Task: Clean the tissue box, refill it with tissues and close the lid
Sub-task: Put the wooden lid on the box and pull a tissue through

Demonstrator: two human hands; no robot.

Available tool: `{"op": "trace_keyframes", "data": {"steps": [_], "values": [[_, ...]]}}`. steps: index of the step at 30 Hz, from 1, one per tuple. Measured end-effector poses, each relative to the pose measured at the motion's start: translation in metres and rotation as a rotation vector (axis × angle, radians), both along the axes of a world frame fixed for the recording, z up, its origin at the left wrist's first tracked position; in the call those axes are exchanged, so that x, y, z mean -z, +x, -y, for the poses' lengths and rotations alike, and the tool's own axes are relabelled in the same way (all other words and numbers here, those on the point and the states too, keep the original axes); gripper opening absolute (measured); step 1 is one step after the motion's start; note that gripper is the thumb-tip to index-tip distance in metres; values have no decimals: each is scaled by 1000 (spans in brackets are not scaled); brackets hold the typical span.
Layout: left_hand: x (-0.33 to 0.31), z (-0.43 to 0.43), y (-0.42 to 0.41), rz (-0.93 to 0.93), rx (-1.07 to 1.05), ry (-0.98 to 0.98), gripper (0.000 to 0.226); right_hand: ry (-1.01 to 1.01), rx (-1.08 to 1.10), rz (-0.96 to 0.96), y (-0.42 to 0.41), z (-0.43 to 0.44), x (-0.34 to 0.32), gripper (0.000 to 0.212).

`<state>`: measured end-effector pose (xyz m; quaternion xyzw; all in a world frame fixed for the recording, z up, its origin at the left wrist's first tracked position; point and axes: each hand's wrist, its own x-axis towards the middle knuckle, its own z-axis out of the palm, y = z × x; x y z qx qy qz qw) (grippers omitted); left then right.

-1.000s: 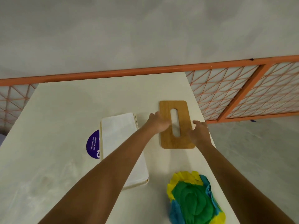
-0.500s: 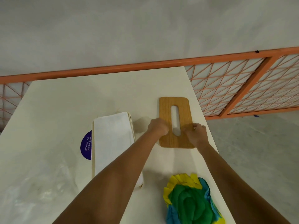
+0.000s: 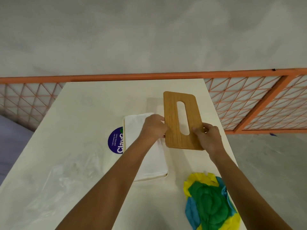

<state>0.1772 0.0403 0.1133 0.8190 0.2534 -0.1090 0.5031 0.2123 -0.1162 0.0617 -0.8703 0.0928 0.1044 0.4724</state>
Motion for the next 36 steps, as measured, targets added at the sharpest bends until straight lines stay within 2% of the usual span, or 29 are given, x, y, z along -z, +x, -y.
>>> {"op": "trace_keyframes", "data": {"steps": [7, 20, 31, 36], "values": [[11, -35, -73, 0, -63, 141, 40, 52, -93, -69, -62, -42, 7, 51], [26, -75, -124, 36, -235, -26, 34, -42, -234, 37, -88, -82, -2, 49], [28, -82, -129, -5, -210, -94, 43, -94, -269, 36, -93, -76, 4, 48], [32, -84, -125, -7, -214, -120, 36, -96, -247, 29, -89, -74, 6, 44]]}}
